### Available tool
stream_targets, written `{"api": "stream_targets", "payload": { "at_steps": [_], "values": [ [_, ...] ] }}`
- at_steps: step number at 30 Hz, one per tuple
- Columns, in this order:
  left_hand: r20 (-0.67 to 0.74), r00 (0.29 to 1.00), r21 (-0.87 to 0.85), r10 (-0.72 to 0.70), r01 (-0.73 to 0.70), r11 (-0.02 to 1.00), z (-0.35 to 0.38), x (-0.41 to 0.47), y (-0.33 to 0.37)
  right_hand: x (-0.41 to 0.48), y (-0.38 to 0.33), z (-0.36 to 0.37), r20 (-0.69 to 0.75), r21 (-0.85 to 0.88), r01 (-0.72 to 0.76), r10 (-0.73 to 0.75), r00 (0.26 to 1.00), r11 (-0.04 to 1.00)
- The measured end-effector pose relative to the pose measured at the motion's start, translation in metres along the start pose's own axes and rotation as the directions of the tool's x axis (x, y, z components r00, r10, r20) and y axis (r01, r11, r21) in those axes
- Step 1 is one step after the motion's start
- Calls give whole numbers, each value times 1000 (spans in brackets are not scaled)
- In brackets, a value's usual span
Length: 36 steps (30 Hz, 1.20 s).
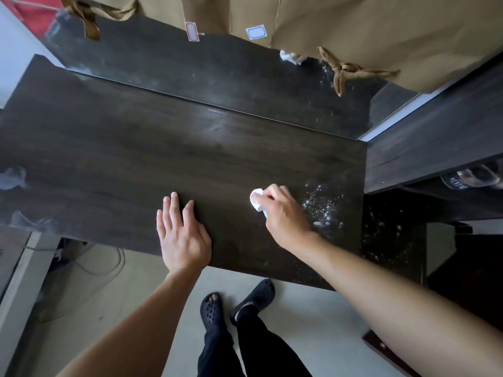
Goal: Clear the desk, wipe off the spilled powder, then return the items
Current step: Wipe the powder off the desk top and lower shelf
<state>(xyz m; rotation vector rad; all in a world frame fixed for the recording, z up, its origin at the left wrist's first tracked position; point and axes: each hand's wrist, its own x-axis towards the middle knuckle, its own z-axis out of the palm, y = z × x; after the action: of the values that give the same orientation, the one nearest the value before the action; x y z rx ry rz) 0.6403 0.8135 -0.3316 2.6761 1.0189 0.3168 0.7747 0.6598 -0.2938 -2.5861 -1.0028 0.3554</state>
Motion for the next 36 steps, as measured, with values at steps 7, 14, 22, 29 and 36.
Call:
{"api": "stream_targets", "payload": {
  "at_steps": [7,14,22,29,36],
  "values": [
    [14,1000,-4,9,-9,1000,2,-1,-4,-136,-24,16,226,163,160,-195,955,974],
    [61,998,-5,12,-12,1000,0,0,-4,-39,-14,-9,-31,80,-159,162,986,984],
    [73,997,-26,30,-29,999,1,-1,-7,-93,-66,39,-18,81,-18,19,1000,997],
    [86,995,-54,45,-41,998,-3,-2,-5,-188,26,-11,-230,187,-436,471,852,880],
    [49,997,-59,53,-50,997,-1,-3,-5,-180,61,9,-305,179,-773,782,544,608]
  ]
}}
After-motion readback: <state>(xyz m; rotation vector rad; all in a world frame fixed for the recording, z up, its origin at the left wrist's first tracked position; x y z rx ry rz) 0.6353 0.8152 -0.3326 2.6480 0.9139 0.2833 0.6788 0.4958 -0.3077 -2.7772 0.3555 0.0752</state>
